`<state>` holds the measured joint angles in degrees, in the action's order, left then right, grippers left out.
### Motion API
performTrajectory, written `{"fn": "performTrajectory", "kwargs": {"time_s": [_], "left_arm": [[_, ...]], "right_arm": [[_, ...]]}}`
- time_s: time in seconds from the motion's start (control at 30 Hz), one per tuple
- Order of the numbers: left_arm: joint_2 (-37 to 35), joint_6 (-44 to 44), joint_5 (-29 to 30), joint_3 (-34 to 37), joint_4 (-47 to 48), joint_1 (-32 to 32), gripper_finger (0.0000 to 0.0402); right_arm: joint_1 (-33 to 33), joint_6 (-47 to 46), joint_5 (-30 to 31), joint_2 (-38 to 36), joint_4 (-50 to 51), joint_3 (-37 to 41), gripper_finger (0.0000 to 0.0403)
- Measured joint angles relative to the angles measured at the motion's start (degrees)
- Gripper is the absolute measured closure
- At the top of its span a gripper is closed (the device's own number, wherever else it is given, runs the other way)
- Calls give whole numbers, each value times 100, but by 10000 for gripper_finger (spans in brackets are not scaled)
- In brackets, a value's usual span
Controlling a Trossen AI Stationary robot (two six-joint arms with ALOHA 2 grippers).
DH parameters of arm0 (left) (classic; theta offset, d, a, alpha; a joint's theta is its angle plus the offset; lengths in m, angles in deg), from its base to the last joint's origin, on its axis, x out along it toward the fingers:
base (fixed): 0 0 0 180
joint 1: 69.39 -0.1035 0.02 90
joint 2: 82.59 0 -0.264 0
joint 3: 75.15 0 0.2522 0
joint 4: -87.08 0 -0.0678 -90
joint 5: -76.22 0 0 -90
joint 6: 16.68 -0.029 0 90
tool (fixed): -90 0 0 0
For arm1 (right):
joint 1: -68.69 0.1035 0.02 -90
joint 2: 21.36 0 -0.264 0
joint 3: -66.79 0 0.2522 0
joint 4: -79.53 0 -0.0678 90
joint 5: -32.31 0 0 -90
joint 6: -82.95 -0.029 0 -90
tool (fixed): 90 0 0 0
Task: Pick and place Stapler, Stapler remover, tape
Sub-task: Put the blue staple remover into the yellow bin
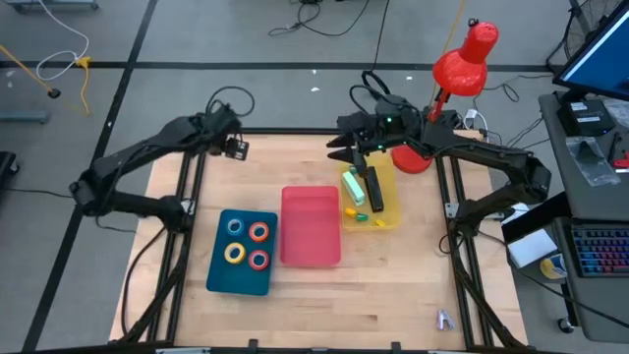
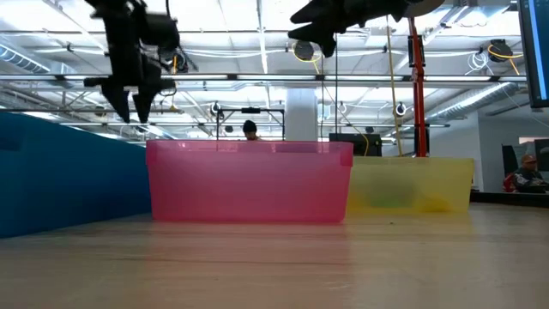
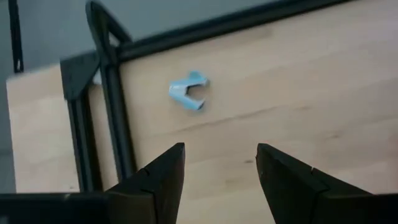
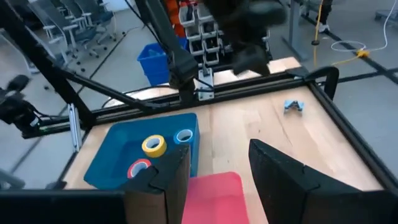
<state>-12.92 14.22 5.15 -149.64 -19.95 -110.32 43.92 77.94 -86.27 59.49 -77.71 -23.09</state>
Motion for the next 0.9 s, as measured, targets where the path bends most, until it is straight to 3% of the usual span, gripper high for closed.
{"fn": "performTrajectory", "kwargs": {"time_s": [0.23,0.4,0.63,0.9], "left_arm": [[1223,-489,-962,0,-606,-1194,201],[1948,-627,-1054,2,-752,-1599,202],[2455,307,-1731,2,-635,-2023,202],[2553,892,-1754,2,-1053,-2252,202]], "right_arm": [[0,491,25,-225,480,0,247],[-15,499,431,-257,753,0,247],[-33,459,1235,-257,818,2,247],[-33,711,1373,-257,806,0,248]]}}
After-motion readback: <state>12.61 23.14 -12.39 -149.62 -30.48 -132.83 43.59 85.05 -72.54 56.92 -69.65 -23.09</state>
